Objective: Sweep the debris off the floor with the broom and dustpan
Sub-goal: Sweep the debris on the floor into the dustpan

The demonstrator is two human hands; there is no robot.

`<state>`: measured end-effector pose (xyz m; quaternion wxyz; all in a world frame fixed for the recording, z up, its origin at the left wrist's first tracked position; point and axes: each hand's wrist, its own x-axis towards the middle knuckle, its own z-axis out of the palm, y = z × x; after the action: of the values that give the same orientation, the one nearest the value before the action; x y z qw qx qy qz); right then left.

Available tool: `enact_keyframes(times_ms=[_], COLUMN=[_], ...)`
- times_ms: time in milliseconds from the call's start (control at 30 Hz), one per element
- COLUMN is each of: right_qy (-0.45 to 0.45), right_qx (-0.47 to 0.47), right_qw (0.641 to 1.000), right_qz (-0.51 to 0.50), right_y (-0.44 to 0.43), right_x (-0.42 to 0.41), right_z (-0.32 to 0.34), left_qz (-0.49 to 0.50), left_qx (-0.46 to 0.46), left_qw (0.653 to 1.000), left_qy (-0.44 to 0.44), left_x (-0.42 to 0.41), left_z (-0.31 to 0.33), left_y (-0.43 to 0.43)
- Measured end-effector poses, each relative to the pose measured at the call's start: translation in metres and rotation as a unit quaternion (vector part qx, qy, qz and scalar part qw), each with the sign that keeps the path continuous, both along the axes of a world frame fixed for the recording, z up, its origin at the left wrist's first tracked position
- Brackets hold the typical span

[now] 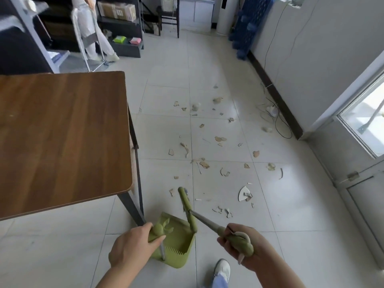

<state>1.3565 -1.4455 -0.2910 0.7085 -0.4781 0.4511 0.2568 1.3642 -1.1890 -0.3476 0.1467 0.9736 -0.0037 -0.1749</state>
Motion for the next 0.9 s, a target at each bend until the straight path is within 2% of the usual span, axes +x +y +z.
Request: enact_keyframes(times_ms=[233,433,767,900], right_qy=[-0.008,-0.039,0.066,0.1], right_qx=[0.018,-0.03,0.123,0.162], right_qw=[0.997,0.974,0.975,0.96], right_qz=[0.071,0.22,0.172,0.205], right_y=[-0.049,-0.094,-0.114,-0.101], right_x=[0.068,0.133,0.239,0.273], right_z=[-0.007,-0.036,-0.083,-0.104], left_qz=[0.042,0.109,0.158,0.162], left_qx=[0.015,0.033,0.06,0.076], left_qw=[0.999,0.993,0.986,0.984], left_qy=[0.01,0.022,-0.004,0.004], left_x=[0.026,0.048,0.061,0.075], left_z=[-0.002,-0.003,-0.034,-0.04], left_y=[-0.02,-0.046,-0.062,-0.064])
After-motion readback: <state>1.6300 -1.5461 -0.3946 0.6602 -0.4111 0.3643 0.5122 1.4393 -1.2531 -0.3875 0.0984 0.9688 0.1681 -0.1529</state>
